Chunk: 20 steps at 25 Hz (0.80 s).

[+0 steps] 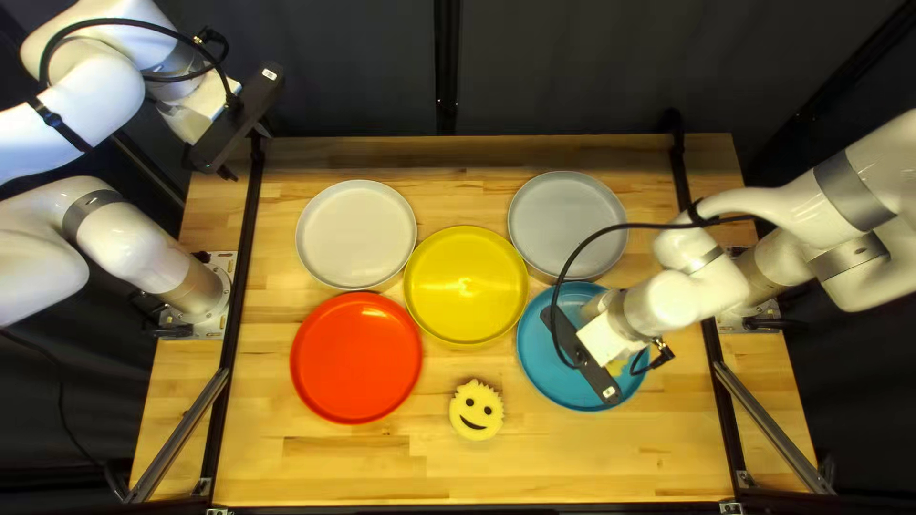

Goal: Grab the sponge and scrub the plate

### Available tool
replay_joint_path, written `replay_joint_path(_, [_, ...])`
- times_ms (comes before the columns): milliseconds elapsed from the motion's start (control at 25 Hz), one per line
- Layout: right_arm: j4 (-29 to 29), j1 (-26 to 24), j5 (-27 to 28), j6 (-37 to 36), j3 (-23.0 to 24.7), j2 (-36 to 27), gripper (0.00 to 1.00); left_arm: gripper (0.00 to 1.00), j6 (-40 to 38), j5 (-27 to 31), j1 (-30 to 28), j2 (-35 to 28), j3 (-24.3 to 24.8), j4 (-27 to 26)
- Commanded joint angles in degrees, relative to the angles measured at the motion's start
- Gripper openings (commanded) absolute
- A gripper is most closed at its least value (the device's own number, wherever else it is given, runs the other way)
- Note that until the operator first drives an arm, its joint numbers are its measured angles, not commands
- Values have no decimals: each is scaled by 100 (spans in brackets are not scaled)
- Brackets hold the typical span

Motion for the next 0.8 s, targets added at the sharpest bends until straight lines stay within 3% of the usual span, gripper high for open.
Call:
replay_joint_path(40, [268,-427,-139,-400,28,3,0,100,0,0,0,0,0,0])
replay_joint_path(440, [832,-1587,-119,-1435,152,-204,0,100,0,0,0,0,0,0])
replay_joint_path(800, [550,-806,-40,-544,-259,155,0,100,0,0,0,0,0,0])
